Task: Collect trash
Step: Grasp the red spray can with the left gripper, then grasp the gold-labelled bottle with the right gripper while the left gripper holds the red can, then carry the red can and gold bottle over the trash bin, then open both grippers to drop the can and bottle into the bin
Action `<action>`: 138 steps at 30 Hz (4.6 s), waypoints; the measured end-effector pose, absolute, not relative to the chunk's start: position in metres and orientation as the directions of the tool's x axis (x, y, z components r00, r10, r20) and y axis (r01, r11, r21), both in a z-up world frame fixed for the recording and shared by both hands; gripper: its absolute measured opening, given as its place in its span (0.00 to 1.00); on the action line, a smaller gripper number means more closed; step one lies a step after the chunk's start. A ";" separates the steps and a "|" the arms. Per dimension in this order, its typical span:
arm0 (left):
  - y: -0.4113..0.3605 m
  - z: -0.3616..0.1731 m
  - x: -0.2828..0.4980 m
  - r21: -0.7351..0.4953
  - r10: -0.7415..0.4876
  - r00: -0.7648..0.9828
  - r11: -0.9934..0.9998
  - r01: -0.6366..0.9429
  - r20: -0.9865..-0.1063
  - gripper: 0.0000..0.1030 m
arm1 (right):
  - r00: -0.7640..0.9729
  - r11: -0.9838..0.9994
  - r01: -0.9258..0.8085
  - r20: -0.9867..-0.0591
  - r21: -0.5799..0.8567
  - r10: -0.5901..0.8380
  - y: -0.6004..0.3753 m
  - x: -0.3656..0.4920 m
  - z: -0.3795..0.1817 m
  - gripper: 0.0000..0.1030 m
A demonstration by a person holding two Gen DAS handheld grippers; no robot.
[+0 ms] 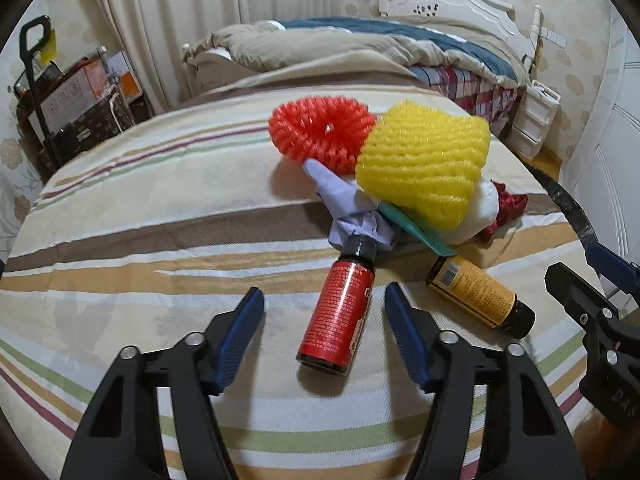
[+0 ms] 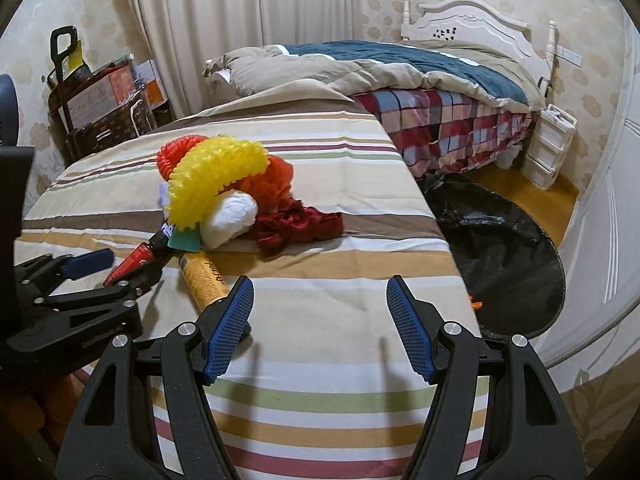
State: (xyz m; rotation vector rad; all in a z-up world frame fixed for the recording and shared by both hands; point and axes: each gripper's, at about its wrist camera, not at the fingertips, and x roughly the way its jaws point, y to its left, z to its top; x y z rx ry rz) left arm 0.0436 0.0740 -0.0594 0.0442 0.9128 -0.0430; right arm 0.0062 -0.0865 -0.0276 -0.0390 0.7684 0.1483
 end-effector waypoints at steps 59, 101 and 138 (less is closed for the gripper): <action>0.127 -0.045 0.010 0.004 0.051 0.680 0.998 -0.070 -0.732 0.27 | 0.617 0.950 -0.313 -0.755 0.022 0.221 -0.032 -0.003 -0.045 0.23; -0.075 0.009 0.074 -0.016 -0.266 0.740 0.945 0.326 -0.618 0.27 | 0.777 0.992 0.099 -0.628 0.076 -0.029 -0.228 0.046 -0.005 0.23; -0.175 -0.043 0.146 0.083 -0.203 0.664 0.924 0.372 -0.719 0.27 | 0.715 0.971 0.223 -0.692 0.090 -0.100 -0.301 0.102 -0.055 0.24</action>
